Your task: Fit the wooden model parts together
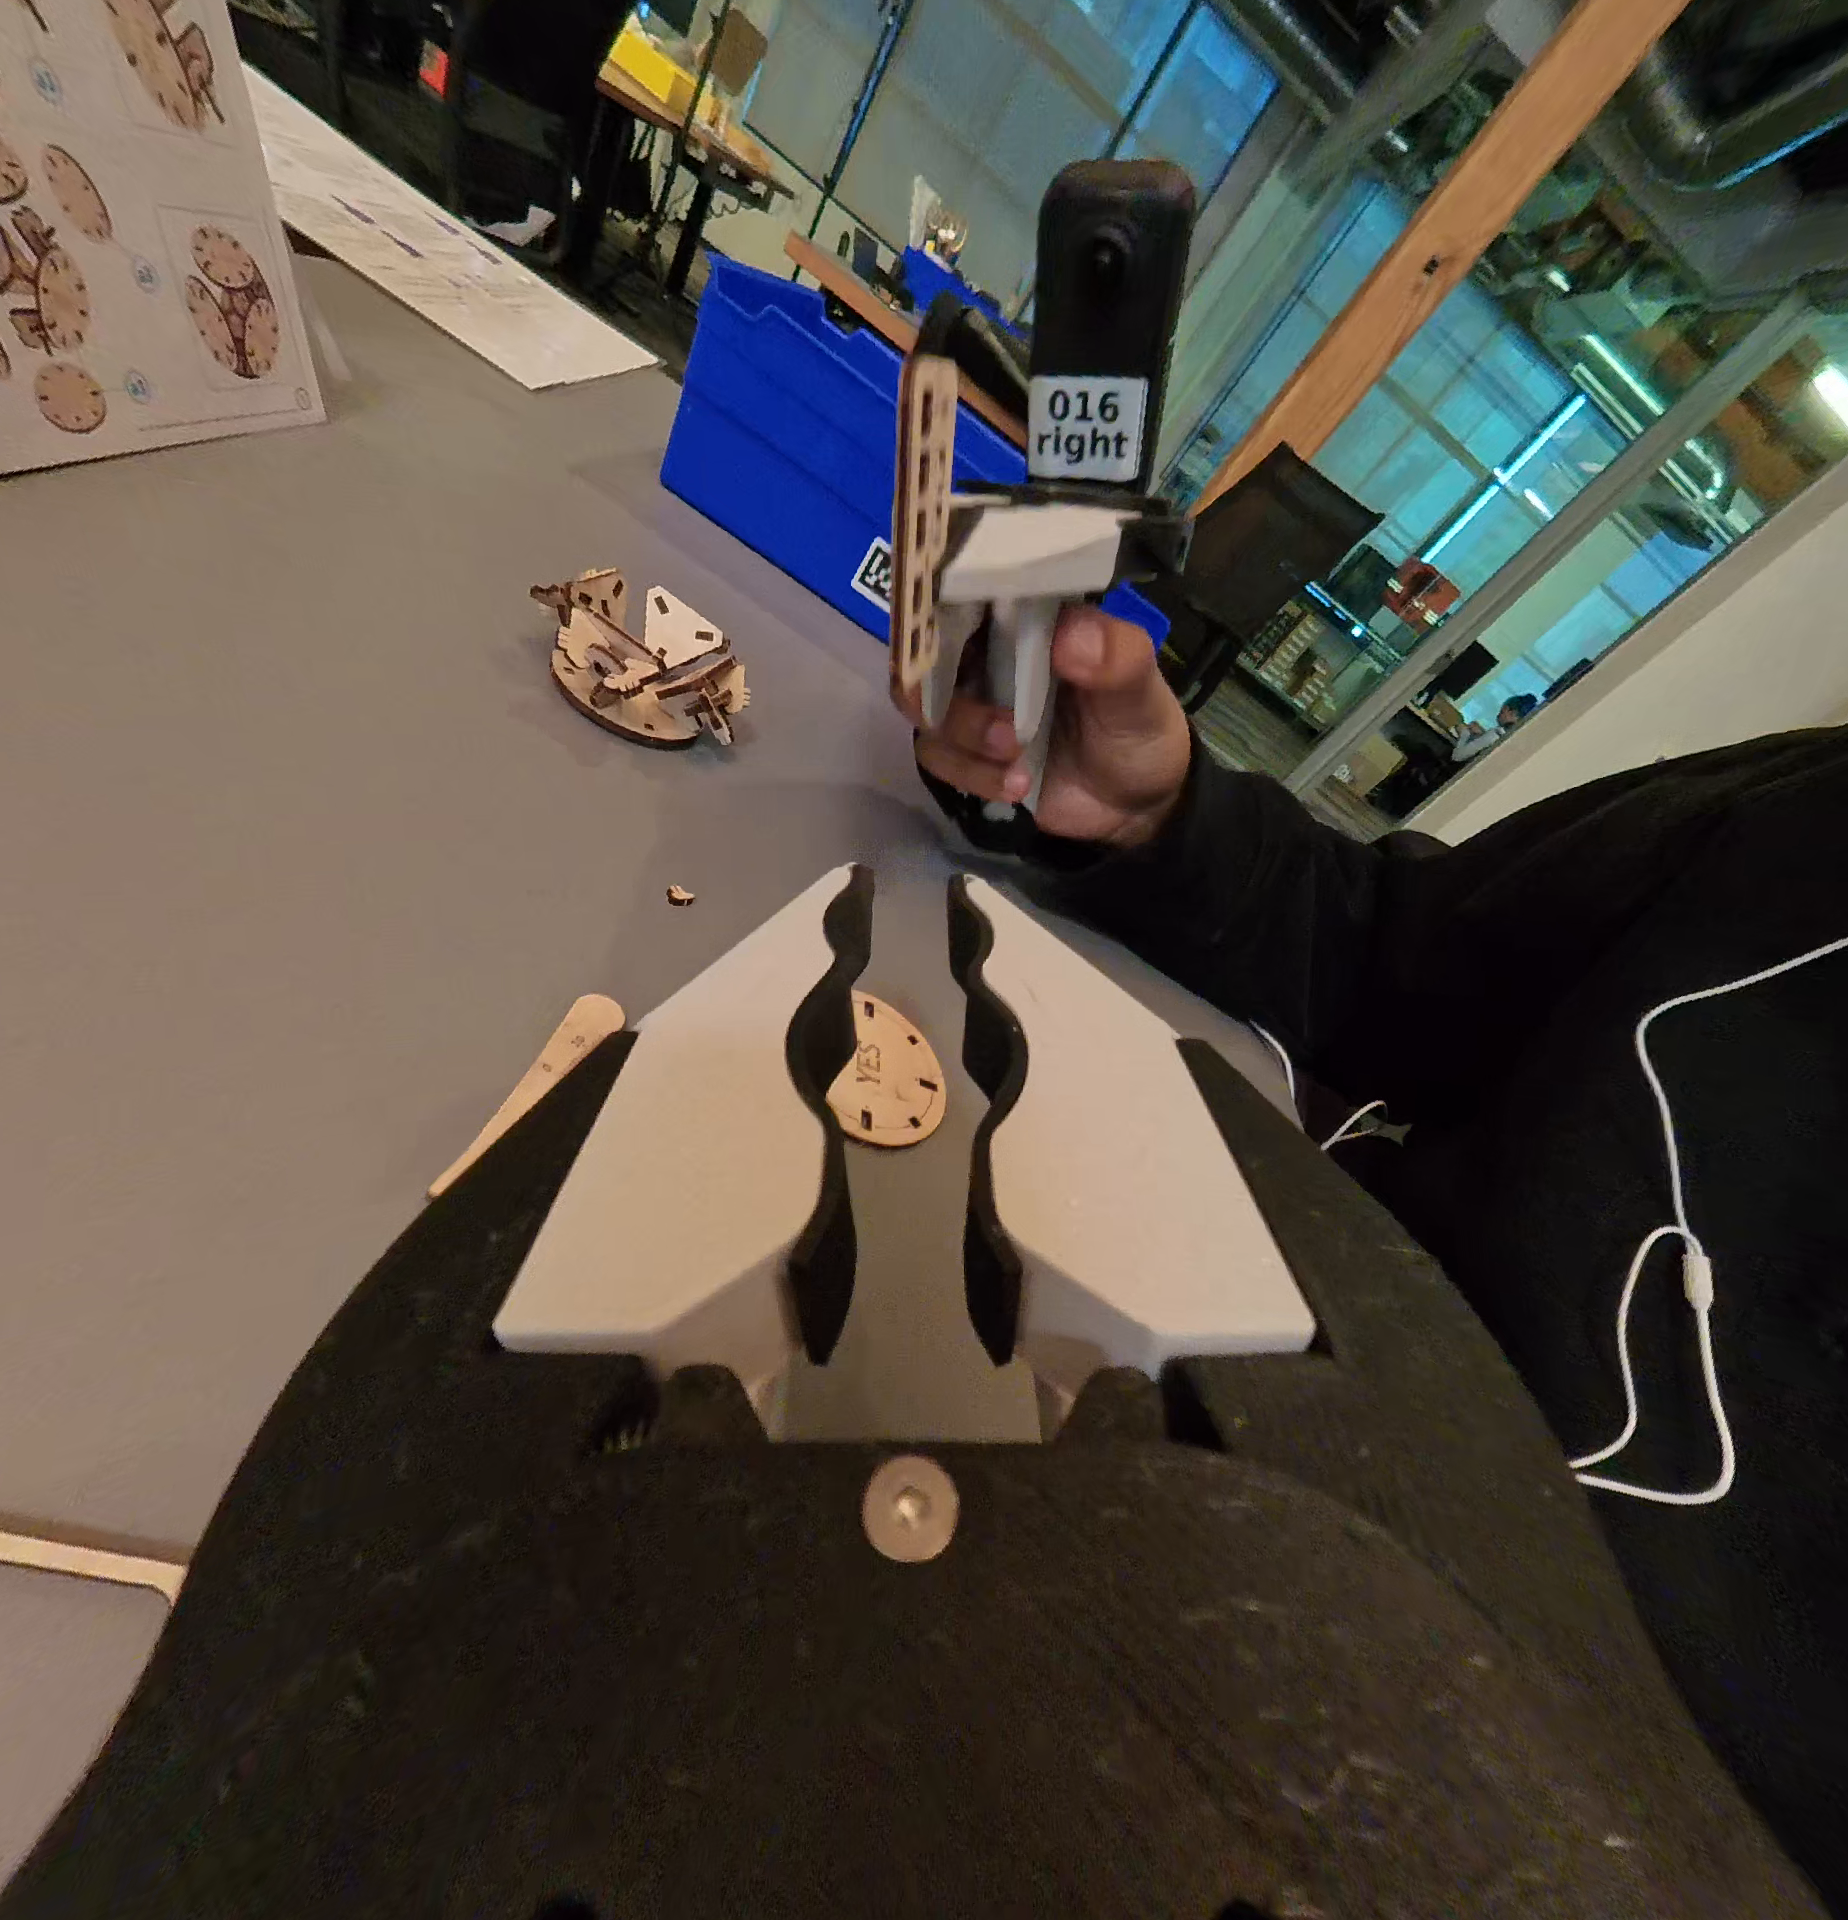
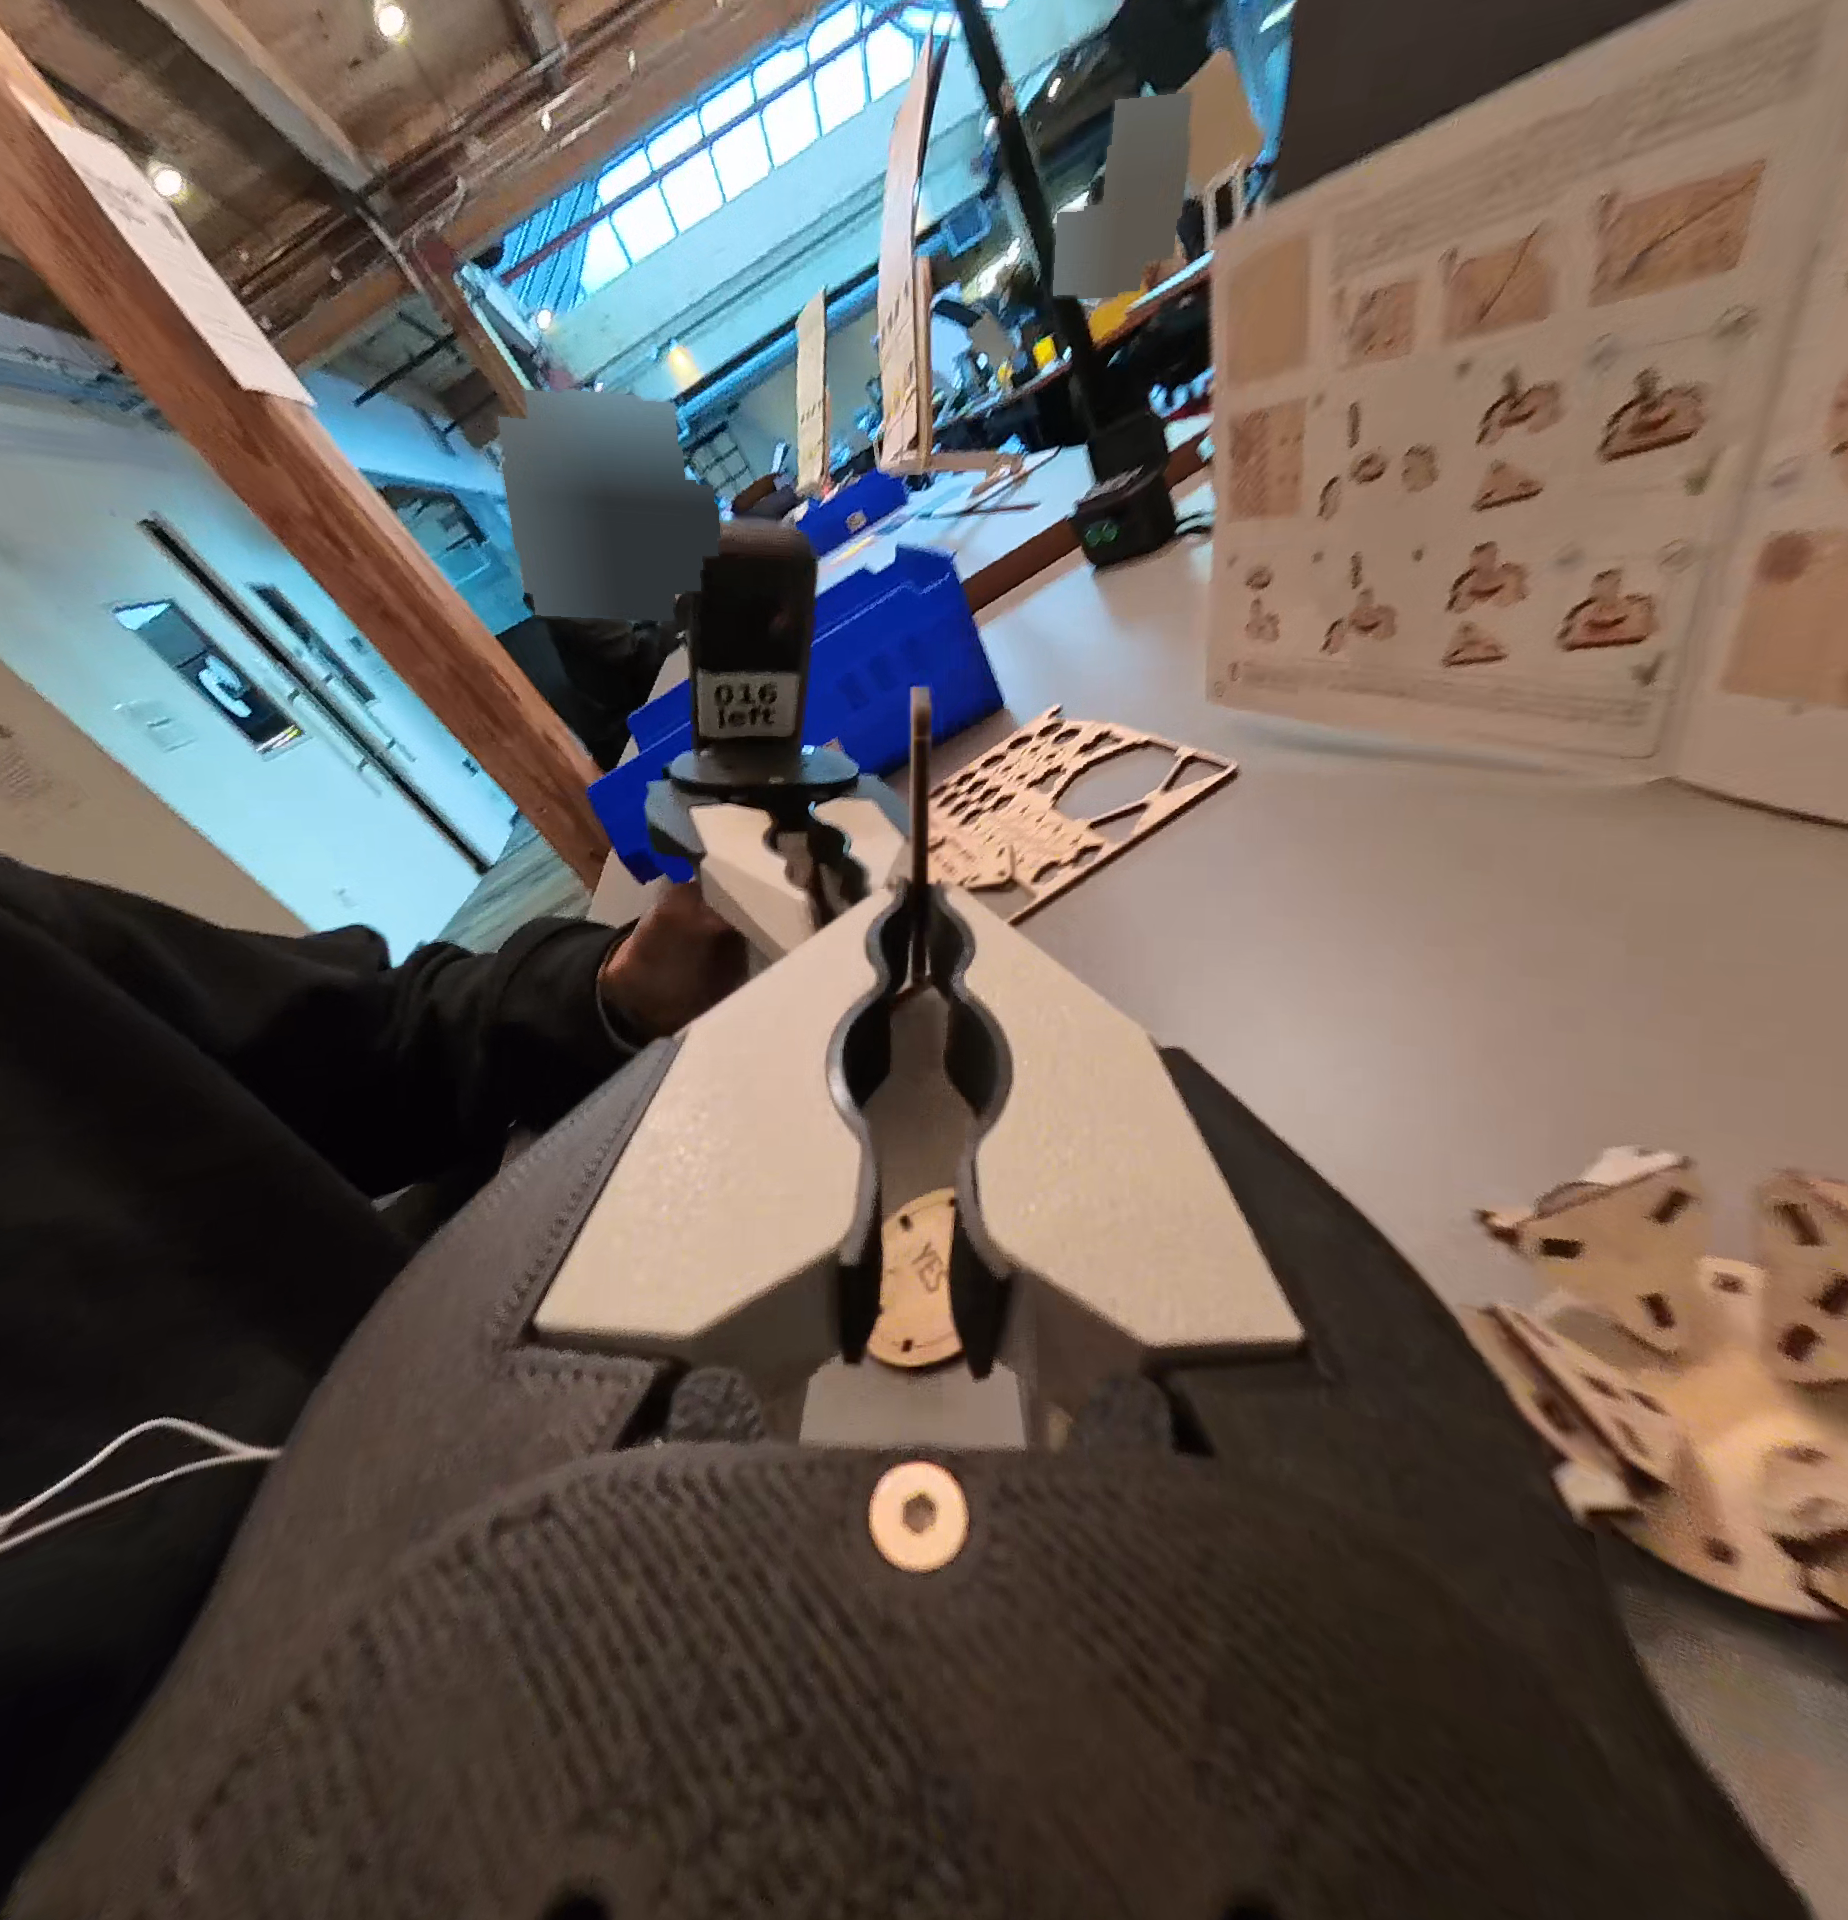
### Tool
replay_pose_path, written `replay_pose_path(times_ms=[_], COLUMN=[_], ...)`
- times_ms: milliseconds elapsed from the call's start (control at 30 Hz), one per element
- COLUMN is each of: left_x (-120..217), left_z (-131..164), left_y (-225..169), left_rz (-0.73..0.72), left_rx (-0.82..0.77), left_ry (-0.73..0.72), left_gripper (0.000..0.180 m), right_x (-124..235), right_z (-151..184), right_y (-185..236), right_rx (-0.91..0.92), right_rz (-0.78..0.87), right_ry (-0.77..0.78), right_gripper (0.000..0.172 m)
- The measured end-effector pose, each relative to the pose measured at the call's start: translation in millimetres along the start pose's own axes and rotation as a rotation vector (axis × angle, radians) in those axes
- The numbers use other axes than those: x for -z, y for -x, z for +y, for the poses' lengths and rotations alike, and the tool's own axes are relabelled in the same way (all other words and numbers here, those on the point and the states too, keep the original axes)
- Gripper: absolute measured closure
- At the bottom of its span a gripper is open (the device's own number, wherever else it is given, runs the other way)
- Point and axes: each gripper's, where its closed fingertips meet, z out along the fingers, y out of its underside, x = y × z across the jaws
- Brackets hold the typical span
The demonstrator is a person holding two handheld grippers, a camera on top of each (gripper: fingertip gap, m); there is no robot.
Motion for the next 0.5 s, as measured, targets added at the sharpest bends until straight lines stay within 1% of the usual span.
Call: replay_pose_path(times_ms=[167,300,333,400,500], left_x=[-1,-5,-6,-6,-5], left_z=[-3,3,3,5,8], left_y=[-5,-11,-12,-11,-10], left_rz=[0.036,0.091,0.102,0.099,0.102], left_rx=[0.007,0.046,0.058,0.076,0.108], left_ry=[-0.021,0.005,0.006,0.017,0.041], left_gripper=[0.164,0.159,0.162,0.179,0.18], right_x=[-22,-29,-30,-31,-32], right_z=[29,42,43,44,47], right_y=[17,23,23,24,23], right_rx=[-0.049,-0.098,-0.113,-0.142,-0.15], right_rz=[-0.092,-0.132,-0.139,-0.156,-0.16], right_ry=[0.114,0.162,0.165,0.162,0.169], right_gripper=[0.172,0.171,0.171,0.172,0.171])
